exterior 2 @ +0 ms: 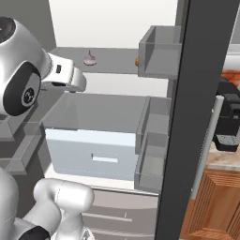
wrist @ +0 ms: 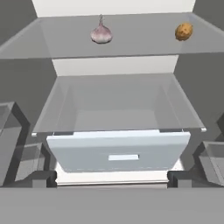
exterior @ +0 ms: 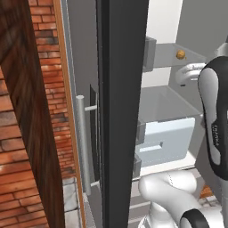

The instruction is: Retrieve the bottle and the shaker from the cabinet and place them next to the mixing bowl on the counter. Then add garlic from the fridge to the mixing bowl.

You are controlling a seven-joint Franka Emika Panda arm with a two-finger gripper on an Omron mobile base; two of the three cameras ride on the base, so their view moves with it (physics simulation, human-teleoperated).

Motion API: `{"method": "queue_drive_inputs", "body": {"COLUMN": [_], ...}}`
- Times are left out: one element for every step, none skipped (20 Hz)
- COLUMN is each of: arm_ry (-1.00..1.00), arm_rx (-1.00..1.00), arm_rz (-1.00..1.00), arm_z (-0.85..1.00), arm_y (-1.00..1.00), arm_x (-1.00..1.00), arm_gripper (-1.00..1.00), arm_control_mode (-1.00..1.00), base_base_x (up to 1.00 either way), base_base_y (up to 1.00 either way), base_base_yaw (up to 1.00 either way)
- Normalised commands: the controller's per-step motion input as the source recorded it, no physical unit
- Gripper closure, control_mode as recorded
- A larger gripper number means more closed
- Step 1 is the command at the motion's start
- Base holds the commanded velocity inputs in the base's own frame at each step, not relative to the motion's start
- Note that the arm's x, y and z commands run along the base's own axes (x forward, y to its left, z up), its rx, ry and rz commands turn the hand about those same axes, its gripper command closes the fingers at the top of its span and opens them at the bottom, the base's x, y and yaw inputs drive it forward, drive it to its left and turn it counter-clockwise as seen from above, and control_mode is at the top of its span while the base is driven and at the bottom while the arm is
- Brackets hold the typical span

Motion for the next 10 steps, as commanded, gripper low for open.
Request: {"method": "queue_drive_inputs", "body": {"arm_ry": [0.00,0.00,0.00,0.00,-0.01,0.00,-0.01,-0.05,-0.10,-0.09], "arm_rx": [-0.14,-0.11,-0.07,-0.04,-0.02,-0.01,-0.02,-0.01,0.00,0.00], "arm_rz": [0.00,0.00,0.00,0.00,0.00,0.00,0.00,0.00,0.00,0.00], "arm_z": [0.00,-0.12,-0.26,-0.31,-0.30,-0.25,-0.16,-0.13,-0.13,-0.14], "arm_y": [0.00,0.00,0.00,0.00,0.00,0.00,0.00,0.00,0.00,0.00], "arm_x": [0.50,0.66,0.79,0.90,0.96,0.93,0.86,0.84,0.84,0.89], "arm_gripper": [-1.00,-1.00,-1.00,-1.00,-1.00,-1.00,-1.00,-1.00,-1.00,-1.00], "arm_control_mode": [-1.00,-1.00,-1.00,-1.00,-1.00,-1.00,-1.00,-1.00,-1.00,-1.00], "base_base_x": [0.00,0.00,0.00,0.00,0.00,0.00,0.00,0.00,0.00,0.00], "base_base_y": [0.00,0.00,0.00,0.00,0.00,0.00,0.00,0.00,0.00,0.00], "base_base_yaw": [0.00,0.00,0.00,0.00,0.00,0.00,0.00,0.00,0.00,0.00]}}
